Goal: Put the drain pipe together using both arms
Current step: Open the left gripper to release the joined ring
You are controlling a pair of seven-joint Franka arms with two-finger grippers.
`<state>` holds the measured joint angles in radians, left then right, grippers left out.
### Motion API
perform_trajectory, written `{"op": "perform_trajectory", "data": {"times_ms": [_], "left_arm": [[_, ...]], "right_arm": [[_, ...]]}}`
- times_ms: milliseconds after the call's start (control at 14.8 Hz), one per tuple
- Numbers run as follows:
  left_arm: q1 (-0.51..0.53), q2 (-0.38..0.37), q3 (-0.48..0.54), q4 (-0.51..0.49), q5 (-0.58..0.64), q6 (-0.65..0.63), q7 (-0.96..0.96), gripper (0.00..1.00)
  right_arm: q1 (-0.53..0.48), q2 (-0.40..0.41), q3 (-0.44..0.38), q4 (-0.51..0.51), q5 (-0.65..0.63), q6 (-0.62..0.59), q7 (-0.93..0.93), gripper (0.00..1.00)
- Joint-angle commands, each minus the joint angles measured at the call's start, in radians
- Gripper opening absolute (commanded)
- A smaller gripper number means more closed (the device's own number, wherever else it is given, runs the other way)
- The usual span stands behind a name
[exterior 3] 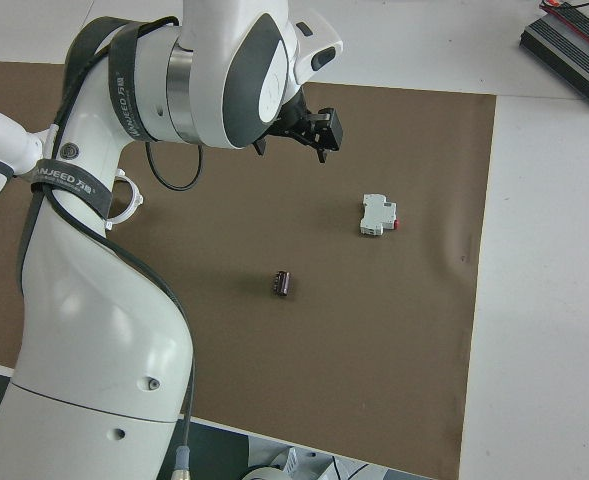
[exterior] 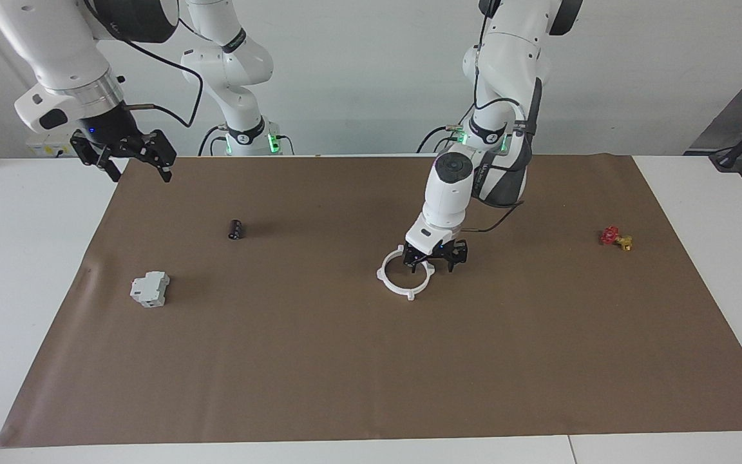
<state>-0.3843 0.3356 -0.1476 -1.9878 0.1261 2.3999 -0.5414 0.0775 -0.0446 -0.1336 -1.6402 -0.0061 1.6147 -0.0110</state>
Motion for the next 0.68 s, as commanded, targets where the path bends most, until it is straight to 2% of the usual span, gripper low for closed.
{"op": "perform_trajectory", "data": {"times_ms": [0,270,608], "left_arm": [[-0.010,0.003,0.013,0.010,0.026,-0.001,-0.022,1.00],[0.021,-0.049,0.013,0.023,0.026,-0.086,0.020,1.00],[0.071,-0.081,0.017,0.147,0.024,-0.310,0.090,1.00]], "right_arm": [[0.002,-0.020,0.000,-0.024,-0.015,0.007,-0.026,1.00],[0.002,-0.020,0.000,-0.024,-0.015,0.008,-0.026,1.00],[0.002,-0.020,0.000,-0.024,-0.015,0.008,-0.026,1.00]]}}
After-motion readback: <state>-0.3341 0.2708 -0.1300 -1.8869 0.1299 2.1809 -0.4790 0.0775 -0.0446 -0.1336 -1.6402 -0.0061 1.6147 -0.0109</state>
